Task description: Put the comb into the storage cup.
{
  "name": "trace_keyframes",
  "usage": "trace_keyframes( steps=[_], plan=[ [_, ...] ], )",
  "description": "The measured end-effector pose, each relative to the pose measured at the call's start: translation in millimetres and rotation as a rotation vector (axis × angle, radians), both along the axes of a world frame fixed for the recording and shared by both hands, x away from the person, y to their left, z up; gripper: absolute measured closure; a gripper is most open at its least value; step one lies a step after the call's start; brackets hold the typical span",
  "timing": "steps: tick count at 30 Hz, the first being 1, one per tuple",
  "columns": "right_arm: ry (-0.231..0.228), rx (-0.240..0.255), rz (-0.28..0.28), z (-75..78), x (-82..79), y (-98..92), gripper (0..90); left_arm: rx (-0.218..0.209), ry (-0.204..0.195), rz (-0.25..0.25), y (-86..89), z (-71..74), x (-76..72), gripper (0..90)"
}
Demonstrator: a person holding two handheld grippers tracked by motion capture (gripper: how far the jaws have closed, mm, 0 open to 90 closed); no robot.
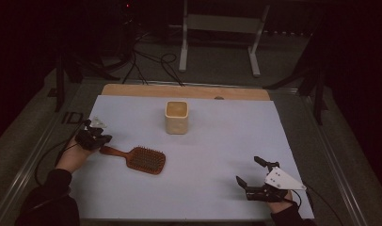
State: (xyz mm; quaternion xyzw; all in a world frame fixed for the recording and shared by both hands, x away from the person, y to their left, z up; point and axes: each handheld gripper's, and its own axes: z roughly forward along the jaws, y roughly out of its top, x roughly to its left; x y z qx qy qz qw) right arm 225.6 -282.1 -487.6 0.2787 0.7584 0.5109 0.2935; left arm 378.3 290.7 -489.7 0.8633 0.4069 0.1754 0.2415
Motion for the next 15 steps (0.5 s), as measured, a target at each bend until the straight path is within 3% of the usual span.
trace_keyframes(
  steps=[11,15],
  plan=[
    [0.003,0.002,-0.001,0.1,-0.1,-0.6,8.4,0.021,0.047,-0.010,-1.5,-8.4,2.7,90.0],
    [0.003,0.003,-0.004,0.4,-0.5,-0.5,8.4,0.024,0.043,-0.015,-0.6,-10.1,0.2,90.0]
  ],
)
